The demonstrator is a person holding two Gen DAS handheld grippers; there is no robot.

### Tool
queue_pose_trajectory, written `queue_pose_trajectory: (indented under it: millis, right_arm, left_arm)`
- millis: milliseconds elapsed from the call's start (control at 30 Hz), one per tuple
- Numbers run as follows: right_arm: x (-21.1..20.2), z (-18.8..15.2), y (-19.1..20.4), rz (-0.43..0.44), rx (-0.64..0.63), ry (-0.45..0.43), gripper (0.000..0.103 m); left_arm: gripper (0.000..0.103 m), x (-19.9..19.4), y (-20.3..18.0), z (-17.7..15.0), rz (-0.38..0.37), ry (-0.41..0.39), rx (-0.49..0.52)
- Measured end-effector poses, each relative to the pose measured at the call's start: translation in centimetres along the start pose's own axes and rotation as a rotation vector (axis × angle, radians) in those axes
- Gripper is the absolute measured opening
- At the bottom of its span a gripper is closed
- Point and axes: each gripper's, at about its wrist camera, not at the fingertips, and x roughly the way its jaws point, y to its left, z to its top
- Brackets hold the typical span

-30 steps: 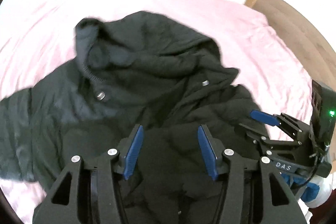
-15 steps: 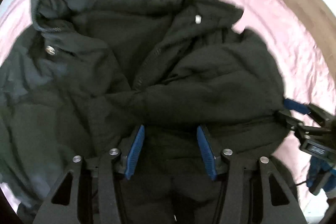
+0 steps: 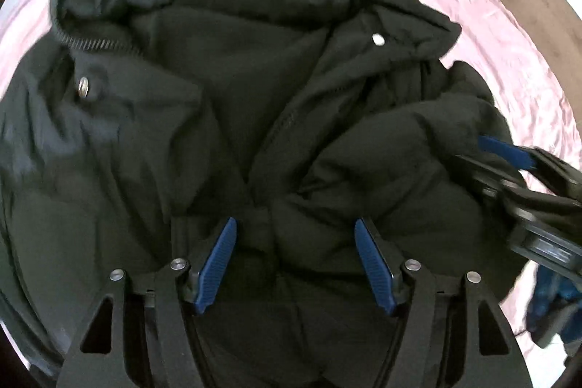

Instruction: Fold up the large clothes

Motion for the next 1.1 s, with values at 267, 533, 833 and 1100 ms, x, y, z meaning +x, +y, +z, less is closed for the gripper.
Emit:
queue_pose_trajectory:
  millis: [267, 533, 833, 1100]
  right_arm:
    - [1.0, -2.0, 0.3, 0.0, -0.035, 0.011, 0.07]
    - [-2.3, -3.4, -1.2, -0.031, -0.018, 0.004, 0.07]
    - [-8.4, -5.7, 0.9, -0.032, 0.021, -0.056, 0.07]
    - [-10.3, -7.1, 5.4, -0.019, 0.061, -0.05, 0.07]
  left_arm:
    - [0.065, -0.5, -1.5, -3.2, -0.001, 0.054, 0.027]
    - [0.063, -4.3, -0.2, -3.4, -0.047, -0.013, 0.0]
    - [0.081, -12.4, 5.3, -8.0, -0.001, -0.175, -0.099]
    - [0.087, -16.3, 16.9, -13.1, 0.002, -0.211, -0.305]
